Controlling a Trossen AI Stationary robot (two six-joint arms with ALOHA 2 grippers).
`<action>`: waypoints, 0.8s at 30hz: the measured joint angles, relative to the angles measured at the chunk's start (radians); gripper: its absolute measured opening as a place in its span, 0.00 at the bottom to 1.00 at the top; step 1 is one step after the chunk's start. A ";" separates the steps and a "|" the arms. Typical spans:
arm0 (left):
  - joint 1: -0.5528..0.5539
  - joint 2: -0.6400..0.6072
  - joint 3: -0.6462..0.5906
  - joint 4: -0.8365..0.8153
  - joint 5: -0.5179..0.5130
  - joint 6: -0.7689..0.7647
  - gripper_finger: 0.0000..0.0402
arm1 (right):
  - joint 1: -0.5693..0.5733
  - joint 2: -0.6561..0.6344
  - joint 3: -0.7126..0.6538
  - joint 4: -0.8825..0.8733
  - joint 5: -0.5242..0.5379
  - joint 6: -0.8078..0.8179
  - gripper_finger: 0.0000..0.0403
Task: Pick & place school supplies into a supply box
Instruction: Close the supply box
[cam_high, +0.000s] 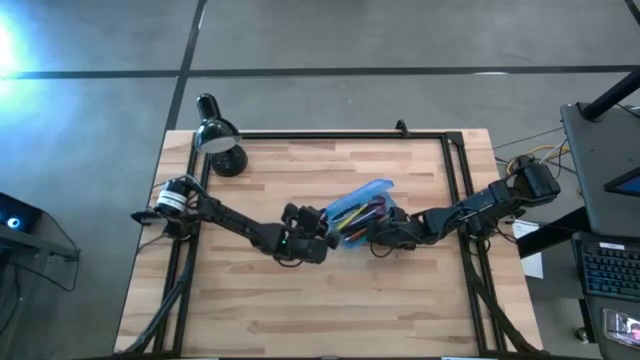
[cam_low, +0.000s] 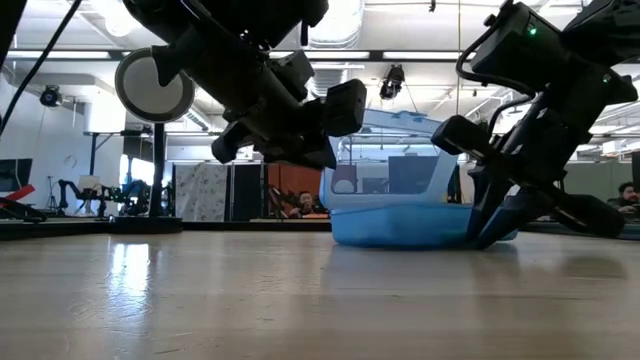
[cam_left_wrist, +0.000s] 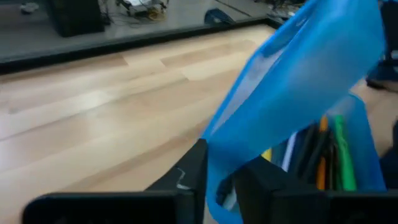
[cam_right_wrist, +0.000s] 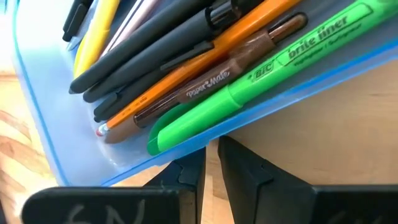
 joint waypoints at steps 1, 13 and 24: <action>-0.001 0.000 -0.001 0.000 0.013 0.000 0.15 | 0.000 0.000 0.000 0.000 0.001 0.000 0.12; -0.007 0.044 0.000 0.176 0.294 0.145 0.23 | -0.002 0.000 0.000 0.001 0.008 -0.006 0.12; -0.043 0.037 -0.008 0.101 0.295 0.169 0.23 | -0.003 -0.003 0.000 0.000 0.007 -0.022 0.12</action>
